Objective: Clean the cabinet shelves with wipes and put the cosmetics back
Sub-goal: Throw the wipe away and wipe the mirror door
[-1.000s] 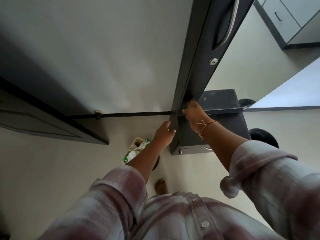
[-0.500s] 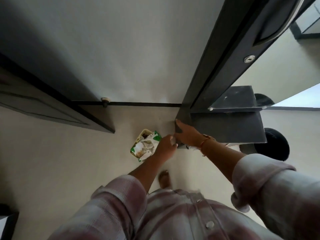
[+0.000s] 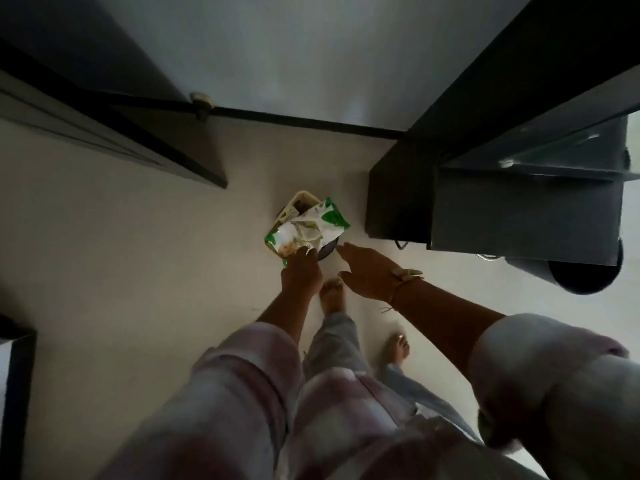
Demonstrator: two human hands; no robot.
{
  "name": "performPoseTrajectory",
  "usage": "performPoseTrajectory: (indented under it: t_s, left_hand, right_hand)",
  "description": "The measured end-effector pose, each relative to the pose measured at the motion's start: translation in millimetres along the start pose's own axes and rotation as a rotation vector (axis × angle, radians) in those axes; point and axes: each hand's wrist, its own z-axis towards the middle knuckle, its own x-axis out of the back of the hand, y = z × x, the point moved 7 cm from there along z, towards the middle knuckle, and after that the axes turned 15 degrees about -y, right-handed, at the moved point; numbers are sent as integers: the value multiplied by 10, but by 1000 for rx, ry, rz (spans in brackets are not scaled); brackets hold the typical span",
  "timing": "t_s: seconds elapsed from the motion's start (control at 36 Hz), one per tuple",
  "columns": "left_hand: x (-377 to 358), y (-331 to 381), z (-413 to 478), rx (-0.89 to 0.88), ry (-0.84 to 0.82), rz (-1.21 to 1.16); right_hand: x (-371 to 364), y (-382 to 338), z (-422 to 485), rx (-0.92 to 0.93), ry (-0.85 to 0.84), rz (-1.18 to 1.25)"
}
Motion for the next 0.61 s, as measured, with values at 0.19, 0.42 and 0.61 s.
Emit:
performPoseTrajectory:
  t_s: [0.19, 0.42, 0.61]
  left_hand:
    - [-68, -12, 617, -59, -26, 451]
    - [-128, -12, 903, -9, -80, 614]
    - [-69, 47, 803, -33, 30, 623]
  right_hand:
    - [-141, 172, 300, -23, -22, -84]
    - [-326, 452, 351, -18, -75, -147]
    - [-309, 661, 264, -18, -53, -141]
